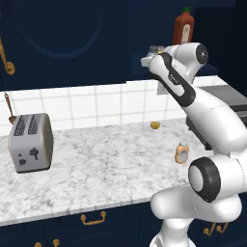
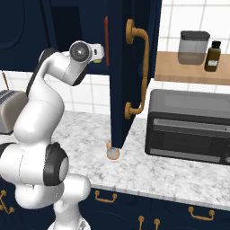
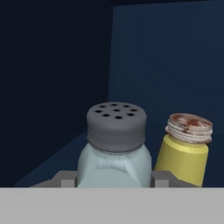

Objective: Put the shaker and condiment bottle from the counter next to their counterparts in the cabinet.

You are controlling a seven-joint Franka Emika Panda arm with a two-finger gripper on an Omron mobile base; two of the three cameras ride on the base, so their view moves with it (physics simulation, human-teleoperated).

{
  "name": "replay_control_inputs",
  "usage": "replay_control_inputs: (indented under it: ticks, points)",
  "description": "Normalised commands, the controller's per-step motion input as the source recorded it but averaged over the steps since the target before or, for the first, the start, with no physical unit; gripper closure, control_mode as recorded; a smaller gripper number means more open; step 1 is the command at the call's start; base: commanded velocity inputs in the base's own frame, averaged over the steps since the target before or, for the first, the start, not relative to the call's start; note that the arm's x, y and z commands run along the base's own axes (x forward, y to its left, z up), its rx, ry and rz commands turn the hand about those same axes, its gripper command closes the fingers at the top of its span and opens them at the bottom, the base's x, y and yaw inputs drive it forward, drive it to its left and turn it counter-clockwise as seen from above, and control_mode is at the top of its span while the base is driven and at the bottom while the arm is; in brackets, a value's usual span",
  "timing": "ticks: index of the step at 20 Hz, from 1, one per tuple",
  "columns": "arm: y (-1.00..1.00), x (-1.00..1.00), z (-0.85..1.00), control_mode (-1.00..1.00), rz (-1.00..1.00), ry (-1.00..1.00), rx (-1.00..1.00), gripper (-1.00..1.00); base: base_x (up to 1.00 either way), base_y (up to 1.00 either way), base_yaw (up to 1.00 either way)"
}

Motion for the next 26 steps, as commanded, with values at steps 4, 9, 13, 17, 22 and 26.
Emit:
replay_control_inputs:
  ticks: [4, 9, 13, 17, 22, 26]
  points:
    - [0.00, 0.18, 0.00, -1.00, 0.00, 0.00, 0.00, 1.00, 0.00, 0.00, 0.00]
    - [0.01, 0.22, 0.00, -1.00, 0.00, 0.00, 0.00, -1.00, 0.00, 0.00, 0.00]
    - [0.02, 0.16, 0.00, -1.00, 0.00, 0.00, 0.00, -1.00, 0.00, 0.00, 0.00]
    - [0.00, 0.01, 0.00, -1.00, 0.00, 0.00, 0.00, -1.00, 0.00, 0.00, 0.00]
    - [0.00, -0.01, 0.00, -1.00, 0.00, 0.00, 0.00, -1.00, 0.00, 0.00, 0.00]
    - [0.01, -0.27, 0.00, -1.00, 0.01, -0.07, -0.05, -1.00, 0.00, 0.00, 0.00]
